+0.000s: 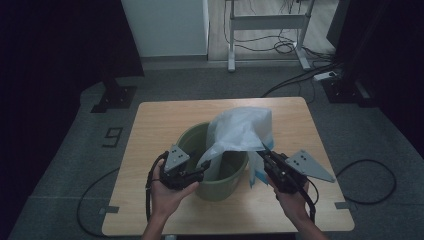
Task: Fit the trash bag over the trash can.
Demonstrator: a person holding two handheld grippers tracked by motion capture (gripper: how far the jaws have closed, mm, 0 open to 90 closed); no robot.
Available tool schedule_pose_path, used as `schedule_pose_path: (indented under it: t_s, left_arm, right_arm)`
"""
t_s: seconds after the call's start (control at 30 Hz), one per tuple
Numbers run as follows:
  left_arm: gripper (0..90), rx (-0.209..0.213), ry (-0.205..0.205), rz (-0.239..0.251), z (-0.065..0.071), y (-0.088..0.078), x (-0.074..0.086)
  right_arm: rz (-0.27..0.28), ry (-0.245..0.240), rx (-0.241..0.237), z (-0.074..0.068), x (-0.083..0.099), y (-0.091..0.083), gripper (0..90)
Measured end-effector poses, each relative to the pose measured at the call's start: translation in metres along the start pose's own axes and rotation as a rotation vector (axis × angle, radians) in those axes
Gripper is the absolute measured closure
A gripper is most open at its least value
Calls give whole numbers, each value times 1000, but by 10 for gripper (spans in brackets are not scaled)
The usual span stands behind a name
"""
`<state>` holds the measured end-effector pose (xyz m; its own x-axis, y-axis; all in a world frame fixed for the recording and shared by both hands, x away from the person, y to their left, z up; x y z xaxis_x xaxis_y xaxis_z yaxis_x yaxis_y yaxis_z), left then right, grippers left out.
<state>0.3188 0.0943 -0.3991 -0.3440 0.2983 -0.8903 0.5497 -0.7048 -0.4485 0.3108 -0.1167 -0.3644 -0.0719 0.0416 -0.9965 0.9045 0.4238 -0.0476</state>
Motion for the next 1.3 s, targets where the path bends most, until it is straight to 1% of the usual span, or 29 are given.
schedule_pose_path:
  t_s: [0.07, 0.13, 0.17, 0.27, 0.37, 0.53, 0.63, 0.7, 0.73, 0.8, 0.87, 0.9, 0.93, 1.0, 1.07, 1.13, 1.2, 1.3]
  left_arm:
    - [331, -3, 14, 9, 3, -3, -4]
    - [308, 3, 18, 24, 6, -5, -8]
    - [302, 6, 24, 29, 8, -6, -9]
    - [310, 17, 43, 34, 12, -6, -14]
    - [339, 17, 63, 27, 14, -1, -19]
    - [424, 33, 82, 14, 16, 9, -23]
    - [499, 34, 90, 8, 18, 13, -22]
    - [560, 38, 95, 5, 19, 16, -22]
    - [595, 39, 105, 3, 19, 16, -22]
    - [688, 43, 120, -5, 21, 17, -21]
    - [782, 48, 117, -7, 21, 17, -20]
    - [817, 56, 111, -7, 20, 18, -20]
    - [840, 55, 106, -5, 18, 17, -20]
    - [876, 46, 82, 14, 14, 16, -20]
    - [889, 30, 61, 29, 8, 14, -20]
    - [893, 14, 40, 42, 3, 12, -20]
    - [896, 6, 20, 58, -2, 9, -20]
    - [897, -9, 2, 78, -7, 4, -21]
  right_arm:
    - [-21, -12, -24, -6, -1, 5, 890]
    - [-45, -14, -48, -11, -1, 10, 890]
    - [-49, -18, -52, -13, -1, 11, 890]
    - [-63, -14, -79, -17, 0, 15, 890]
    - [-64, -13, -111, -22, 0, 17, 890]
    - [-60, -1, -171, -30, 0, 20, 890]
    - [-70, -9, -193, -34, 2, 22, 890]
    - [-74, -9, -212, -36, 3, 24, 890]
    - [-76, -11, -214, -37, 4, 24, 890]
    - [-79, -9, -224, -39, 4, 26, 890]
    - [-77, -10, -224, -40, 5, 27, 889]
    - [-77, -7, -226, -40, 5, 27, 889]
    - [-77, -5, -226, -40, 5, 28, 884]
    - [-81, -3, -222, -39, 7, 28, 826]
    - [-75, -14, -186, -36, 10, 27, 727]
    - [-76, -17, -157, -34, 15, 24, 674]
    - [-79, -26, -125, -32, 21, 21, 597]
    - [-85, -39, -87, -29, 31, 17, 529]
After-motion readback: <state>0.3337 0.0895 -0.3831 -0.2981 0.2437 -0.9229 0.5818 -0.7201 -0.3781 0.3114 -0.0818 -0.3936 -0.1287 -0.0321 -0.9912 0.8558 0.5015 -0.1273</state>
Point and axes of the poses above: each handheld gripper's, and its own axes: y roughly forward along the jaws, x roughly out of its underside, z roughly to its right, the point moved 7 cm from there along y, roughly forward along the jaws, and after that the axes turned 9 degrees about x, right-handed, at the moved point
